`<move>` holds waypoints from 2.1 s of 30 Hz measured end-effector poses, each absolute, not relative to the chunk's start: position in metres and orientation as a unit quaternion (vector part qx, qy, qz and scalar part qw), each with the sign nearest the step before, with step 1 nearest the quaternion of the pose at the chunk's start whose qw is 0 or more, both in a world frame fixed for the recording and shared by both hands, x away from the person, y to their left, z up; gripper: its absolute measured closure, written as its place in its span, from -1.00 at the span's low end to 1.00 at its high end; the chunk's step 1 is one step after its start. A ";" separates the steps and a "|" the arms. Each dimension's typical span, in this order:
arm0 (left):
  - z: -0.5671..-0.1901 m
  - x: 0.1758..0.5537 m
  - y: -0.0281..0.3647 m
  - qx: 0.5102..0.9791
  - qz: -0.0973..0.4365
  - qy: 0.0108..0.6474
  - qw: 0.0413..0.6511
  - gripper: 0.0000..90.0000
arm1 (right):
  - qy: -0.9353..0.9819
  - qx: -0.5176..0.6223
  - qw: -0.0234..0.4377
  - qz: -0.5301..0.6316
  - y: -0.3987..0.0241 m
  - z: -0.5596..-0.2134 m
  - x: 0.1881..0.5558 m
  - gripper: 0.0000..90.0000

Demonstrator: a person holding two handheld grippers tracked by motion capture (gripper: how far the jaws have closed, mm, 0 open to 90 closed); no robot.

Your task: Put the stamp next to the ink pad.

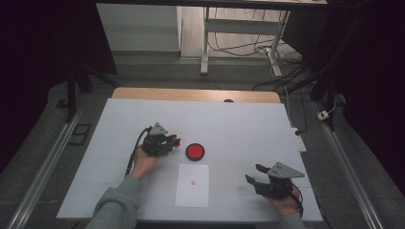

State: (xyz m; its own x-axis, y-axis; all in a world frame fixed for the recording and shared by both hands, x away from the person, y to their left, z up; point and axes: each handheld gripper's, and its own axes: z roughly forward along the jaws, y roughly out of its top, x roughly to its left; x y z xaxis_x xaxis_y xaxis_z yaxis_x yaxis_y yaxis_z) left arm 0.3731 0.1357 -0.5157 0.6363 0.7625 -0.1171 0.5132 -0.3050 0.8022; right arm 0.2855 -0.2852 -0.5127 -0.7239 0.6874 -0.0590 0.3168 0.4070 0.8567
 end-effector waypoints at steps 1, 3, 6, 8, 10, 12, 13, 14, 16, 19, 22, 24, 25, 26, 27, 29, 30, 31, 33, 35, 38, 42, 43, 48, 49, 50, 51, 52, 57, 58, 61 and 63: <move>-0.517 0.374 0.135 0.796 0.144 0.401 0.430 0.61 | 0.814 0.308 0.206 0.448 -0.285 -0.513 0.286 -0.12; -0.520 0.375 0.132 0.801 0.143 0.398 0.424 0.60 | 0.811 0.309 0.205 0.452 -0.284 -0.514 0.286 -0.12; -0.524 0.377 0.128 0.808 0.145 0.395 0.413 0.60 | 0.814 0.308 0.206 0.448 -0.285 -0.513 0.285 -0.13; -0.526 0.377 0.126 0.810 0.147 0.396 0.408 0.60 | 0.813 0.310 0.209 0.446 -0.286 -0.512 0.285 -0.13; -0.529 0.378 0.125 0.813 0.150 0.395 0.400 0.60 | 0.812 0.311 0.207 0.448 -0.287 -0.512 0.285 -0.13; -0.531 0.379 0.124 0.816 0.149 0.395 0.396 0.60 | 0.812 0.310 0.207 0.448 -0.287 -0.513 0.286 -0.13; -0.532 0.379 0.123 0.816 0.148 0.396 0.393 0.60 | 0.813 0.310 0.207 0.447 -0.287 -0.512 0.286 -0.13; -0.533 0.379 0.123 0.818 0.147 0.395 0.392 0.60 | 0.813 0.311 0.206 0.447 -0.286 -0.513 0.285 -0.13; -0.534 0.379 0.122 0.820 0.146 0.394 0.389 0.59 | 0.814 0.309 0.207 0.446 -0.286 -0.512 0.285 -0.13; -0.534 0.379 0.121 0.819 0.148 0.395 0.388 0.59 | 0.813 0.310 0.206 0.448 -0.287 -0.512 0.285 -0.13; -0.535 0.379 0.121 0.819 0.148 0.394 0.389 0.59 | 0.813 0.310 0.206 0.448 -0.287 -0.512 0.285 -0.13; -0.535 0.379 0.121 0.819 0.150 0.394 0.389 0.58 | 0.813 0.310 0.207 0.447 -0.286 -0.512 0.285 -0.13; -0.535 0.379 0.121 0.819 0.150 0.395 0.389 0.58 | 0.814 0.309 0.207 0.447 -0.286 -0.512 0.285 -0.13; -0.535 0.379 0.120 0.819 0.149 0.395 0.389 0.57 | 0.814 0.309 0.207 0.447 -0.286 -0.512 0.285 -0.13; -0.535 0.379 0.120 0.819 0.149 0.394 0.389 0.54 | 0.814 0.309 0.206 0.447 -0.286 -0.512 0.285 -0.13; -0.534 0.378 0.119 0.821 0.147 0.393 0.388 0.47 | 0.813 0.310 0.207 0.447 -0.286 -0.512 0.285 -0.13; -0.534 0.378 0.118 0.822 0.146 0.391 0.387 0.43 | 0.812 0.310 0.206 0.449 -0.286 -0.512 0.286 -0.13; -0.534 0.378 0.118 0.824 0.144 0.388 0.387 0.37 | 0.813 0.310 0.206 0.448 -0.286 -0.512 0.285 -0.13; -0.534 0.377 0.116 0.825 0.144 0.385 0.387 0.21 | 0.812 0.310 0.206 0.449 -0.286 -0.512 0.286 -0.13; -0.533 0.377 0.116 0.823 0.143 0.383 0.394 0.07 | 0.813 0.310 0.206 0.449 -0.286 -0.512 0.285 -0.13; -0.530 0.376 0.117 0.817 0.143 0.383 0.406 -0.03 | 0.813 0.309 0.205 0.449 -0.287 -0.512 0.285 -0.14; -0.525 0.374 0.119 0.807 0.145 0.389 0.419 -0.14 | 0.813 0.310 0.205 0.448 -0.287 -0.512 0.285 -0.14; -0.524 0.374 0.120 0.805 0.146 0.390 0.422 -0.15 | 0.813 0.309 0.204 0.449 -0.287 -0.512 0.285 -0.14; -0.516 0.369 0.126 0.799 0.145 0.392 0.432 -0.19 | 0.813 0.309 0.204 0.450 -0.287 -0.512 0.286 -0.14; -0.514 0.367 0.127 0.798 0.143 0.391 0.435 -0.19 | 0.813 0.309 0.203 0.451 -0.287 -0.512 0.286 -0.14; -0.512 0.365 0.129 0.798 0.142 0.389 0.437 -0.20 | 0.813 0.309 0.203 0.451 -0.287 -0.512 0.286 -0.14; -0.510 0.364 0.130 0.797 0.142 0.388 0.441 -0.21 | 0.813 0.309 0.203 0.450 -0.287 -0.512 0.286 -0.14; -0.508 0.362 0.131 0.796 0.141 0.387 0.444 -0.23 | 0.812 0.309 0.204 0.451 -0.287 -0.512 0.286 -0.14; -0.500 0.352 0.135 0.793 0.141 0.383 0.452 -0.29 | 0.811 0.310 0.204 0.452 -0.287 -0.511 0.286 -0.14; -0.499 0.350 0.137 0.793 0.139 0.383 0.453 -0.29 | 0.811 0.310 0.205 0.452 -0.287 -0.511 0.287 -0.14; -0.496 0.344 0.140 0.793 0.135 0.384 0.453 -0.29 | 0.811 0.309 0.208 0.452 -0.286 -0.511 0.288 -0.14; -0.494 0.339 0.142 0.792 0.130 0.383 0.457 -0.29 | 0.810 0.309 0.209 0.453 -0.286 -0.511 0.288 -0.14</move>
State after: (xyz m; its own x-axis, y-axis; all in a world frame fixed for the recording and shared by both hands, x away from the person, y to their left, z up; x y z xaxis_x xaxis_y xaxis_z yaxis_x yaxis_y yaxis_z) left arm 0.3395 0.1421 -0.4938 0.6735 0.7251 -0.1437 0.4877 -0.2898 0.8235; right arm 0.2882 -0.2864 -0.5111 -0.7215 0.6899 -0.0596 0.3105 0.3992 0.8627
